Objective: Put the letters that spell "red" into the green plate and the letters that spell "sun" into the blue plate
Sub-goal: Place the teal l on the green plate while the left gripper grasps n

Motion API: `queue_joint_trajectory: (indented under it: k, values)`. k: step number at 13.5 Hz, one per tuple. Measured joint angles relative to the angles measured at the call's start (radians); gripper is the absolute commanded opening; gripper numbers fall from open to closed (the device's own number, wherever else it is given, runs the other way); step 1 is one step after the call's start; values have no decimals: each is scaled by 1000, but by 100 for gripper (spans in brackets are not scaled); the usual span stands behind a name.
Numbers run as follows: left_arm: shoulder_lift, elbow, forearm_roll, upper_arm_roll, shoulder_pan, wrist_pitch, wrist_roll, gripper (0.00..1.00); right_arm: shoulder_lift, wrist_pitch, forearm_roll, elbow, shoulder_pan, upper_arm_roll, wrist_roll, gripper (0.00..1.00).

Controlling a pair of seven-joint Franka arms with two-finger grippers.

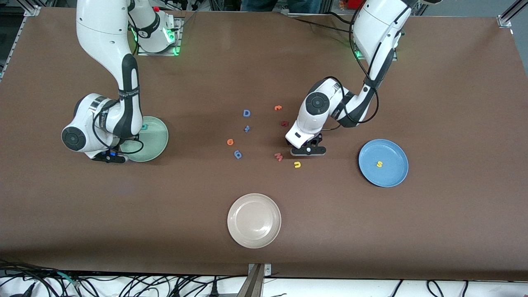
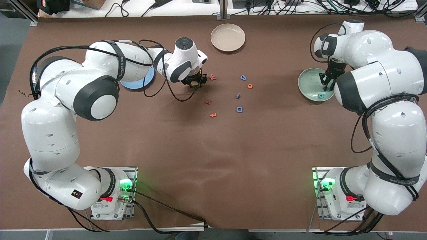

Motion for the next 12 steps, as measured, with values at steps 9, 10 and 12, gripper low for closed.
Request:
queue_joint_trajectory:
  k: [9,10,12]
  values:
    - [-3,0,27,0,-2,1,-53,20,-70,-204,8,110,17,-3,140,94]
    - [-3,0,27,0,-2,1,-56,20,-85,-217,8,122,36,-3,191,94]
    - [-3,0,27,0,-2,1,-60,19,-109,-221,10,132,102,0,318,94]
